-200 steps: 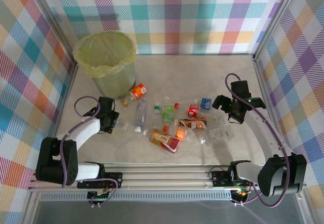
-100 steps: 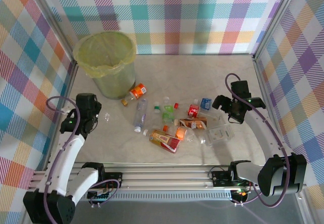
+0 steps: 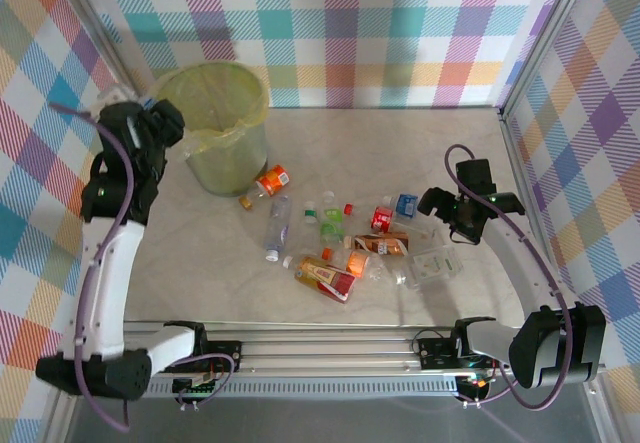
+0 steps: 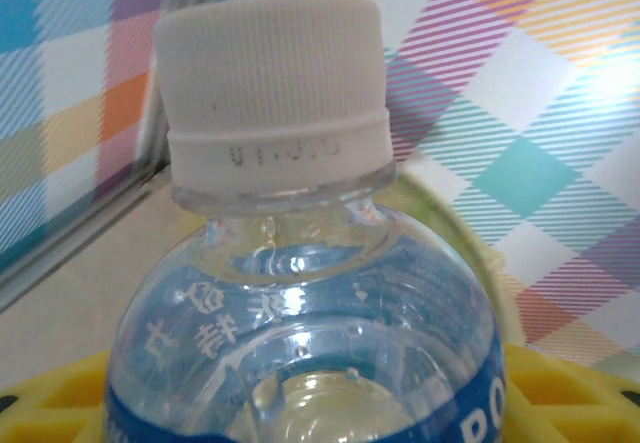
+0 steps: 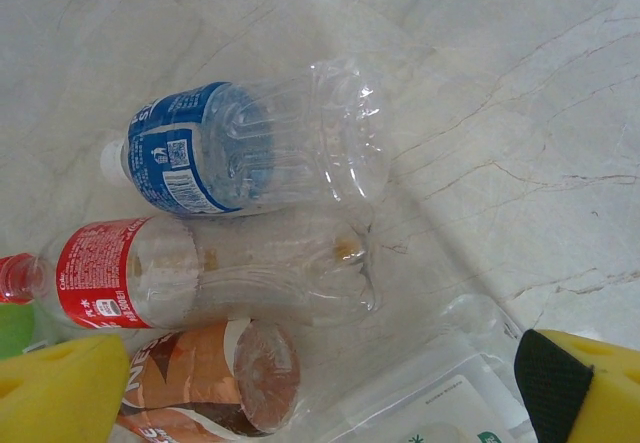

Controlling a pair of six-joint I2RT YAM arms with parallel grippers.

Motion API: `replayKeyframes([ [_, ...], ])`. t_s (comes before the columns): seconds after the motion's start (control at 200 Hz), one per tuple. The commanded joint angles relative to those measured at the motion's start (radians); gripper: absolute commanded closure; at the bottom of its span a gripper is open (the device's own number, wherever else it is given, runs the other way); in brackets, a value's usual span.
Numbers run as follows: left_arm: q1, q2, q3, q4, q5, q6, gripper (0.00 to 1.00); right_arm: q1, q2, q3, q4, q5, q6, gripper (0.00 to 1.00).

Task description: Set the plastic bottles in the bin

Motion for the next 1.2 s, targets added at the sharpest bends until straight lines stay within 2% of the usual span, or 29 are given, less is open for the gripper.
replayKeyframes([
  [0.0, 0.008, 0.123, 0.125, 0.072, 0.127, 0.192, 0.47, -0.005, -0.020, 0.008, -0.002, -0.021, -0.001, 0.00],
  [0.22, 0.008, 0.391, 0.397, 0.014, 0.236, 0.377, 0.46, -0.005, -0.030, 0.017, -0.014, -0.031, 0.007, 0.00],
  [0.57, 0.021, 0.729, 0.755, -0.225, 0.329, 0.648, 0.44, -0.003, -0.048, 0.038, -0.051, -0.026, 0.007, 0.00],
  [0.835, 0.045, 0.833, 0.793, -0.326, 0.347, 0.810, 0.39, -0.005, -0.055, 0.052, -0.076, -0.020, -0.001, 0.00],
  [1.195, 0.056, 0.945, 0.794, -0.426, 0.354, 0.895, 0.36, -0.006, -0.047, 0.057, -0.080, -0.022, -0.001, 0.00],
])
